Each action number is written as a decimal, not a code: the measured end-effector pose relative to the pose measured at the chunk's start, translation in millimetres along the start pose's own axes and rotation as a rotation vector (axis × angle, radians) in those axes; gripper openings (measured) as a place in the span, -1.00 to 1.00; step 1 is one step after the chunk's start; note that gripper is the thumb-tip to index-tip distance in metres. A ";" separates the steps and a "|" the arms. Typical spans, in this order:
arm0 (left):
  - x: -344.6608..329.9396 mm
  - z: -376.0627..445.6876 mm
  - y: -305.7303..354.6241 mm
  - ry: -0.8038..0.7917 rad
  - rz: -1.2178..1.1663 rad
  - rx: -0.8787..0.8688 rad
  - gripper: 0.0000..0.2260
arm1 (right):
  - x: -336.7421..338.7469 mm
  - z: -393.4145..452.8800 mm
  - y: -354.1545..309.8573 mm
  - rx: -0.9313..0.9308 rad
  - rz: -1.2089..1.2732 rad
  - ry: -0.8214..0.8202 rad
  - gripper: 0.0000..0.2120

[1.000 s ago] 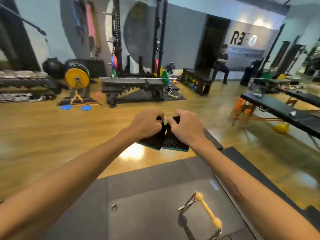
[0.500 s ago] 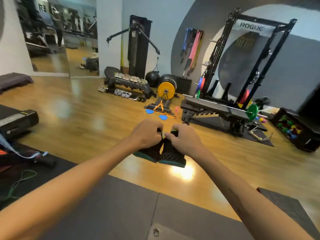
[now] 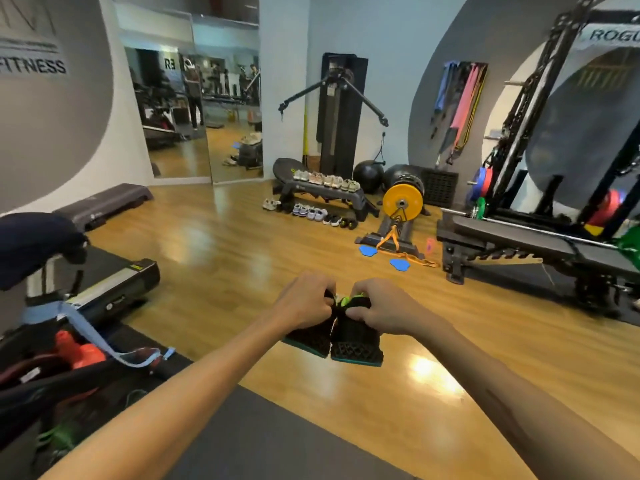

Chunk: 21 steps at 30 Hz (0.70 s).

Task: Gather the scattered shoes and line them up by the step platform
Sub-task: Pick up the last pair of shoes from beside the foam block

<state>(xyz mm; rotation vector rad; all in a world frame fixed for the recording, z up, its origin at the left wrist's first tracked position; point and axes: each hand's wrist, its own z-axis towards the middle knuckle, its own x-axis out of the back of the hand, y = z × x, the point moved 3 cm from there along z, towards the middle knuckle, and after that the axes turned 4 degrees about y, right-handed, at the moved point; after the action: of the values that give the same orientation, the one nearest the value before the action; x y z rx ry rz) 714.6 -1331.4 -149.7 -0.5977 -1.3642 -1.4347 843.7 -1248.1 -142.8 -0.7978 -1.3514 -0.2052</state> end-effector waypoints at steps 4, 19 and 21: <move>-21.1 71.2 -52.0 -0.052 0.012 0.034 -0.94 | -8.8 91.2 26.3 0.024 -0.025 -0.075 -0.87; -71.3 422.9 -122.4 0.125 -0.031 0.107 -0.91 | 72.9 407.0 173.6 0.037 0.042 0.050 -0.77; -74.5 470.4 -132.8 0.133 -0.020 0.080 -0.90 | 78.0 447.4 190.0 0.023 0.061 0.079 -0.79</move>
<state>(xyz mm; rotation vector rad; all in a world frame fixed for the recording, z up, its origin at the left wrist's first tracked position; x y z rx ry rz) 489.1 -891.6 -161.0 -0.4301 -1.3189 -1.4032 617.8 -810.7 -143.2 -0.8025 -1.2514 -0.1715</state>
